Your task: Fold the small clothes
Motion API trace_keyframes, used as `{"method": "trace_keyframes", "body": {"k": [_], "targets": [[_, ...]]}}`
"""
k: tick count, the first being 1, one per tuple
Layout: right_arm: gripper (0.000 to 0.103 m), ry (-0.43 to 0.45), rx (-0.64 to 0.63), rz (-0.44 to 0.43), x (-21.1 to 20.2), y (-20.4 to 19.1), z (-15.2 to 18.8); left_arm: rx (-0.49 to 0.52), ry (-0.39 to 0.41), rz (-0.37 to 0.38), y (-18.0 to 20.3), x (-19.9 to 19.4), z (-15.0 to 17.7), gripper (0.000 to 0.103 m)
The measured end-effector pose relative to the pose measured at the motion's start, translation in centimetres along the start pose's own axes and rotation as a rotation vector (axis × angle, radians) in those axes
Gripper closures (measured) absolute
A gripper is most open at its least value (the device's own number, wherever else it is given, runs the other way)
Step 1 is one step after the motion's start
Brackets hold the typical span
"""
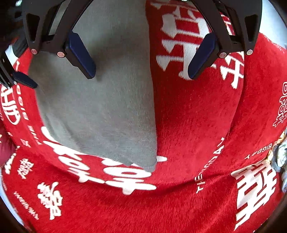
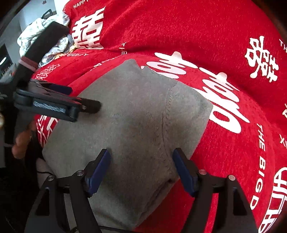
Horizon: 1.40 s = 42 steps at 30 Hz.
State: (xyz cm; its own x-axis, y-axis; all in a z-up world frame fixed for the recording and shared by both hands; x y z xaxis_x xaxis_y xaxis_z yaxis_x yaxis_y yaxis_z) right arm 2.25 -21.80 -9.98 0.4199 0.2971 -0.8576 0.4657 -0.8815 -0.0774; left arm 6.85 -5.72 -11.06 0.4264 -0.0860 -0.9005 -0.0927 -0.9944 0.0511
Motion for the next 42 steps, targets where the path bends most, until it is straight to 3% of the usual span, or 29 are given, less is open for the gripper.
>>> {"method": "trace_keyframes", "body": {"k": [5, 10, 12, 15, 19, 22, 32, 37, 42], "targets": [[0.027, 0.045, 0.057, -0.053, -1.7, -0.1, 0.6, 0.047, -0.033, 0.016, 0.0, 0.1, 2.8, 0.0], [0.026, -0.002, 0.087, -0.041, -1.1, 0.4, 1.9, -0.011, -0.053, 0.068, -0.7, -0.2, 3.8, 0.0], [0.026, 0.0, 0.11, -0.077, -2.1, 0.3, 2.4, 0.012, -0.019, 0.066, -0.7, -1.4, 4.1, 0.0], [0.026, 0.034, 0.102, -0.143, -4.1, -0.6, 3.3, 0.056, -0.03, 0.108, -0.4, -2.4, 5.7, 0.0], [0.026, -0.038, 0.102, -0.205, -4.1, -1.9, 5.8, 0.134, -0.055, 0.076, -0.3, -2.7, 8.1, 0.0], [0.026, -0.037, 0.176, -0.271, -4.1, -1.4, 6.8, 0.161, -0.076, 0.075, -0.5, -2.6, 9.5, 0.0], [0.026, -0.051, 0.28, -0.452, -2.6, -2.2, 7.8, 0.09, -0.158, 0.122, -1.5, -0.6, 10.1, 0.0], [0.027, -0.084, 0.3, -0.472, -1.8, -2.5, 8.6, 0.088, -0.148, 0.162, -1.5, -1.1, 10.2, 0.0], [0.027, -0.095, 0.279, -0.471, -1.2, -3.0, 8.8, 0.144, -0.198, 0.119, -0.8, -0.2, 10.8, 0.0]]}}
Point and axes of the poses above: each gripper's, at about its wrist camera, not at the fingertips, and x roughly the way its jaws point, y to its right, z to its underside, the point moved 7 cm from there along x, roughly the way its jaws point, and after that the axes turned 3 degrees about -z, right-handed, at the moved point
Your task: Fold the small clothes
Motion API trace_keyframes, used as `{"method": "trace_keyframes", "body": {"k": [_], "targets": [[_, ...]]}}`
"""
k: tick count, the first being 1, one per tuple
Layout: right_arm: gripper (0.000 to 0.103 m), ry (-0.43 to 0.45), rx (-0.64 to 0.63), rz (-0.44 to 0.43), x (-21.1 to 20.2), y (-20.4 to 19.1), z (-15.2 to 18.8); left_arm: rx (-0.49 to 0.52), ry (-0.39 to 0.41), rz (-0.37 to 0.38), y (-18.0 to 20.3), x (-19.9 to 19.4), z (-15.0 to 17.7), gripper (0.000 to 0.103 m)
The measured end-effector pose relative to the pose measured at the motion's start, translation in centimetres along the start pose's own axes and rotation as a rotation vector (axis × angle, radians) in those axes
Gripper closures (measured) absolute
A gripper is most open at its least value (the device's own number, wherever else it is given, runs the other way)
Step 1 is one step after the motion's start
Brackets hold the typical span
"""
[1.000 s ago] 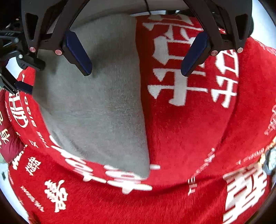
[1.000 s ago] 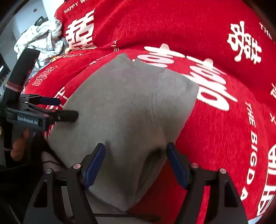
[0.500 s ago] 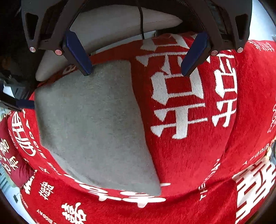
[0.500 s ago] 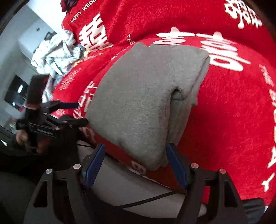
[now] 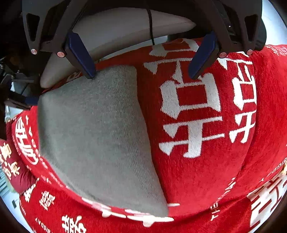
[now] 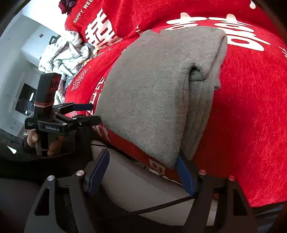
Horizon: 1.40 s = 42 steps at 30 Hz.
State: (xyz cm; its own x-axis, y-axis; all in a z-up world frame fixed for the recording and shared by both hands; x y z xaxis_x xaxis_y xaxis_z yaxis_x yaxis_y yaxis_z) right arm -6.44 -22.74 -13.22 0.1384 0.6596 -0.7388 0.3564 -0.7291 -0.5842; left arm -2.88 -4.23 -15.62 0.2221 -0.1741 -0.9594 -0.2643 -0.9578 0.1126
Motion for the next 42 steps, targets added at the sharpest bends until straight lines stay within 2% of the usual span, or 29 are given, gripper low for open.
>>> {"method": "trace_keyframes", "body": {"k": [1, 3, 4, 5, 7, 10, 12, 14, 16, 21, 24, 25, 29, 31, 34, 37, 39, 40, 42], "targets": [[0.03, -0.001, -0.005, 0.009, 0.1, 0.1, 0.1, 0.001, -0.015, -0.021, -0.1, 0.3, 0.0, 0.0], [0.051, -0.022, -0.025, 0.058, 0.3, 0.3, 0.3, -0.009, -0.054, -0.058, -0.4, 1.2, 0.2, 0.0], [0.066, -0.04, -0.031, 0.084, 0.5, 0.6, 0.3, -0.014, -0.075, -0.07, -0.5, 1.6, 0.4, 0.0], [0.075, -0.061, -0.033, 0.113, 0.6, 1.1, 0.5, -0.017, -0.081, -0.079, -0.5, 1.7, 0.4, 0.0], [0.076, -0.07, -0.017, 0.114, 0.5, 1.5, 0.5, 0.002, -0.042, -0.058, 0.1, 0.6, 0.3, 0.0], [0.076, -0.057, -0.013, 0.105, -0.6, 1.4, -0.2, 0.062, 0.083, 0.04, 1.8, -2.7, -0.5, 0.0], [0.073, -0.02, -0.004, 0.104, -1.8, 1.5, -1.1, 0.083, 0.125, 0.035, 2.3, -3.8, -1.3, 0.0], [0.059, 0.047, 0.021, 0.086, -3.2, 1.9, -2.3, 0.067, 0.157, 0.029, 2.5, -4.2, -2.4, 0.0], [0.048, 0.092, 0.051, 0.088, -4.0, 2.4, -3.1, 0.017, 0.163, 0.047, 2.6, -3.8, -3.7, 0.0], [0.047, 0.173, 0.109, 0.14, -4.8, 3.8, -5.7, -0.069, 0.133, 0.022, 2.1, -0.4, -6.4, 0.0], [0.046, 0.214, 0.149, 0.165, -4.6, 4.2, -7.5, -0.066, 0.09, 0.028, 2.6, 1.1, -6.0, 0.0], [0.043, 0.225, 0.164, 0.164, -4.7, 4.5, -7.8, -0.057, 0.08, 0.026, 2.8, 1.5, -5.7, 0.0], [0.041, 0.228, 0.202, 0.141, -3.8, 4.5, -9.0, -0.036, 0.075, 0.011, 3.5, 1.6, -5.4, 0.0], [0.041, 0.23, 0.186, 0.135, -3.5, 4.0, -9.4, -0.034, 0.075, 0.008, 3.6, 1.6, -5.4, 0.0], [0.041, 0.244, 0.139, 0.17, -2.9, 3.5, -9.8, -0.02, 0.074, 0.002, 3.8, 1.6, -5.7, 0.0], [0.083, 0.197, 0.107, 0.235, -2.1, 4.2, -9.8, -0.003, 0.085, -0.011, 4.1, 1.3, -6.1, 0.0], [0.086, 0.251, 0.141, 0.166, -3.5, 4.3, -9.9, 0.004, 0.107, -0.006, 4.1, 0.8, -6.2, 0.0], [0.086, 0.274, 0.163, 0.151, -4.2, 4.6, -9.8, 0.004, 0.115, 0.0, 4.1, 0.6, -6.3, 0.0], [0.086, 0.261, 0.194, 0.158, -4.1, 5.6, -9.4, 0.004, 0.098, -0.001, 4.0, 0.9, -6.4, 0.0]]}}
Point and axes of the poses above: each gripper's, at about its wrist camera, not at the fingertips, and x roughly the way its jaws point, y to its right, z to its underside, the point moved 7 cm from there along x, roughly the way its jaws point, and after that the axes turned 3 degrees about -z, right-handed, at the moved point
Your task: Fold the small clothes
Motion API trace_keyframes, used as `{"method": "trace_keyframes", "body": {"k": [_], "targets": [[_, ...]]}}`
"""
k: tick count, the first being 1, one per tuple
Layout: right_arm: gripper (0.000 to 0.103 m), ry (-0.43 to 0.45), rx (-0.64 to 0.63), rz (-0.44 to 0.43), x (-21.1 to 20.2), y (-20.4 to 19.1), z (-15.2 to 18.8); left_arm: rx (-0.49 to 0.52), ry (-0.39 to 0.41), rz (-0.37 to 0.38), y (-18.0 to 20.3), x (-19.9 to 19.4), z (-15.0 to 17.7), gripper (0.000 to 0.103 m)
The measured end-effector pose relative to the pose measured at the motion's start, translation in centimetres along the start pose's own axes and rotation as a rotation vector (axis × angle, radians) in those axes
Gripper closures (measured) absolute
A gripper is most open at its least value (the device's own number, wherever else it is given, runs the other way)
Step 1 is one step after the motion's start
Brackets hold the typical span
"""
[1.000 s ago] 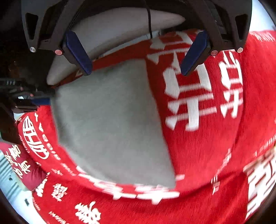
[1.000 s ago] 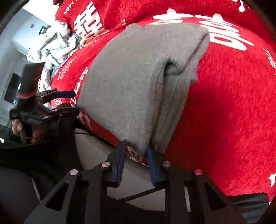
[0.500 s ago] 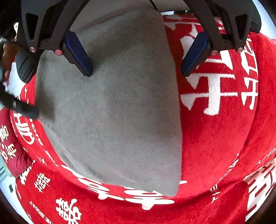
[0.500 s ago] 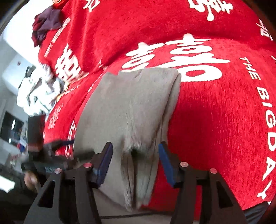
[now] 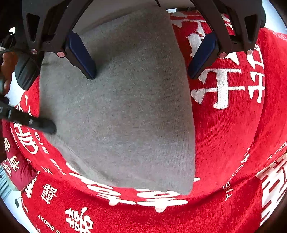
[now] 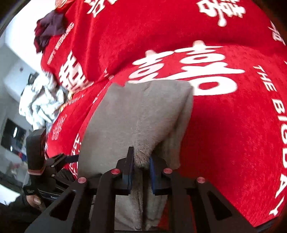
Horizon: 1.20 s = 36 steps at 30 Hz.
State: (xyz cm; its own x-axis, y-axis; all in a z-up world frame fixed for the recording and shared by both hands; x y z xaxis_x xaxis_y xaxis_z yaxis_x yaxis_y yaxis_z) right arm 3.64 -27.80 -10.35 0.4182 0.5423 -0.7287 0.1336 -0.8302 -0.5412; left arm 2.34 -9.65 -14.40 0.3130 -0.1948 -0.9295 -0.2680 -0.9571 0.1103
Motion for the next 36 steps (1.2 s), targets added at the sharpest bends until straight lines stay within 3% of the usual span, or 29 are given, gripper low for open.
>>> {"method": "trace_keyframes", "body": {"k": [2, 4, 6, 8, 9, 13, 14, 15, 16, 18, 21, 24, 25, 30, 32, 34, 36], "targets": [[0.086, -0.038, 0.036, -0.025, 0.8, 0.8, 0.5, -0.005, -0.017, 0.003, -0.1, 0.3, -0.1, 0.0], [0.079, -0.023, 0.076, -0.058, 0.2, 0.9, 0.1, -0.007, 0.009, 0.007, -0.2, -0.4, -0.6, 0.0], [0.064, 0.027, 0.077, -0.06, -0.9, 0.7, -1.2, -0.009, 0.05, 0.006, -0.4, -1.5, -1.5, 0.0], [0.037, 0.067, 0.055, -0.044, -1.4, 0.4, -2.5, -0.021, 0.062, 0.0, -0.8, -1.7, -2.4, 0.0], [0.036, 0.071, 0.045, -0.032, -1.2, 0.2, -3.3, -0.035, 0.064, -0.004, -1.1, -1.6, -3.0, 0.0], [0.035, 0.014, 0.012, 0.015, 1.7, 0.2, -4.8, -0.116, 0.037, 0.019, -2.3, 0.0, -4.7, 0.0], [0.04, 0.017, -0.001, 0.048, 2.4, 0.5, -5.1, -0.127, 0.015, 0.026, -2.4, 0.8, -4.6, 0.0], [0.053, 0.009, -0.017, 0.089, 3.2, 1.0, -5.3, -0.144, -0.004, 0.042, -2.5, 1.5, -4.4, 0.0], [0.074, -0.028, -0.013, 0.129, 4.2, 1.8, -5.2, -0.178, -0.009, 0.077, -2.8, 1.7, -4.3, 0.0], [0.073, -0.018, 0.072, 0.085, 4.1, 2.7, -5.5, -0.191, -0.012, 0.078, -3.1, 1.1, -4.5, 0.0], [0.068, 0.033, 0.05, 0.162, 2.3, 2.8, -6.4, -0.173, 0.068, 0.031, -3.8, -0.6, -5.9, 0.0], [0.055, 0.108, -0.034, 0.195, 1.0, 1.4, -8.1, -0.202, 0.085, 0.007, -5.0, -0.7, -8.3, 0.0], [0.045, 0.111, -0.044, 0.184, 1.2, 0.9, -8.6, -0.217, 0.074, 0.011, -5.2, -0.1, -9.2, 0.0], [0.043, -0.002, -0.106, 0.138, 5.5, -1.0, -9.1, -0.215, 0.023, -0.07, -6.0, 3.2, -10.9, 0.0], [0.044, -0.034, -0.062, 0.161, 6.8, 0.5, -8.9, -0.251, 0.014, -0.011, -6.5, 4.0, -11.0, 0.0], [0.044, -0.016, -0.015, 0.121, 6.9, 1.7, -9.2, -0.29, -0.007, 0.025, -7.3, 3.9, -11.3, 0.0], [0.044, -0.019, -0.003, 0.124, 6.3, 1.9, -9.6, -0.323, 0.043, -0.012, -8.5, 2.8, -12.0, 0.0]]}}
Point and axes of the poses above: each gripper's, at about its wrist camera, not at the fingertips, and x roughly the way its jaws point, y to its right, z to its underside, the point moved 7 cm from there along x, roughly the way its jaws point, and after that the axes turned 3 degrees about -z, right-handed, at the moved point
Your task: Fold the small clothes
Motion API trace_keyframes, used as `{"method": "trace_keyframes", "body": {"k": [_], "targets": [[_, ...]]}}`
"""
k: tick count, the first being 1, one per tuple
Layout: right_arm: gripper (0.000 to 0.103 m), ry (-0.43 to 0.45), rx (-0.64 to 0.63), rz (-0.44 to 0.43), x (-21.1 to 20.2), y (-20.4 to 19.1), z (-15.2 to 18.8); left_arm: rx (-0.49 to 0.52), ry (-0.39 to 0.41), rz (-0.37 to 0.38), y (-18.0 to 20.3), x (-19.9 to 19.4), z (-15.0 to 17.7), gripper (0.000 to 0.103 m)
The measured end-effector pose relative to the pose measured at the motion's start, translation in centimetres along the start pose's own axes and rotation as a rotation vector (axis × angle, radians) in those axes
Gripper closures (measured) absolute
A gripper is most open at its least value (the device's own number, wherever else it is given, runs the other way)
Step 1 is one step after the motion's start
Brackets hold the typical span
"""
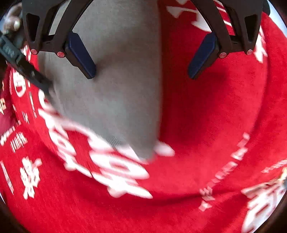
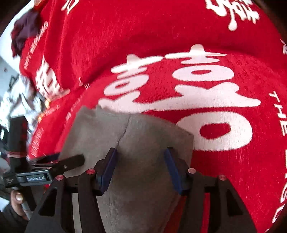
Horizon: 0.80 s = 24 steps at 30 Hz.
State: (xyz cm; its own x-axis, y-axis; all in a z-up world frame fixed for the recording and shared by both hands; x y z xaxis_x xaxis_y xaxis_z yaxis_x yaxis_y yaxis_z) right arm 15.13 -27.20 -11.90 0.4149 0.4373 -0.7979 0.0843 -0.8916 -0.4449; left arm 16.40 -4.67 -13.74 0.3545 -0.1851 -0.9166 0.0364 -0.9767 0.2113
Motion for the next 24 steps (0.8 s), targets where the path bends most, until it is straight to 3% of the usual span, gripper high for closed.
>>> {"method": "trace_keyframes", "body": {"k": [2, 5, 12, 18, 24], "targets": [[0.042, 0.025, -0.028, 0.018, -0.8, -0.5, -0.5, -0.025, 0.041, 0.017, -0.4, -0.7, -1.4, 0.0], [0.039, 0.025, -0.079, 0.031, -0.6, -1.5, -1.3, -0.004, 0.017, -0.003, 0.3, 0.3, -2.8, 0.0], [0.038, -0.061, -0.064, 0.05, 3.0, -0.9, -1.6, 0.183, -0.046, -0.17, 2.4, 4.1, -2.4, 0.0], [0.037, -0.059, -0.087, 0.094, 2.1, -1.6, -1.9, 0.179, -0.001, -0.188, 2.2, 2.8, -3.0, 0.0], [0.037, -0.038, -0.186, 0.054, -0.3, -4.8, -0.3, 0.215, 0.07, -0.14, 3.8, -0.7, -2.0, 0.0]]}}
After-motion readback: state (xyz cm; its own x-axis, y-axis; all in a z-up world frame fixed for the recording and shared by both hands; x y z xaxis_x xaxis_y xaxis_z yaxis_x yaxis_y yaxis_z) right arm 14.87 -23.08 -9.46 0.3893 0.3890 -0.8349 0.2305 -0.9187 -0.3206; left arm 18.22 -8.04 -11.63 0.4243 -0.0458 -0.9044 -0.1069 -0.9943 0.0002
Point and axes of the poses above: each gripper's, at about its wrist camera, not at the fingertips, and x roughly the way its jaws point, y to its right, z to its underside, the point moved 7 cm from there along x, roughly the way its jaws point, and after that the axes turned 3 degrees about -z, right-handed, at the moved point
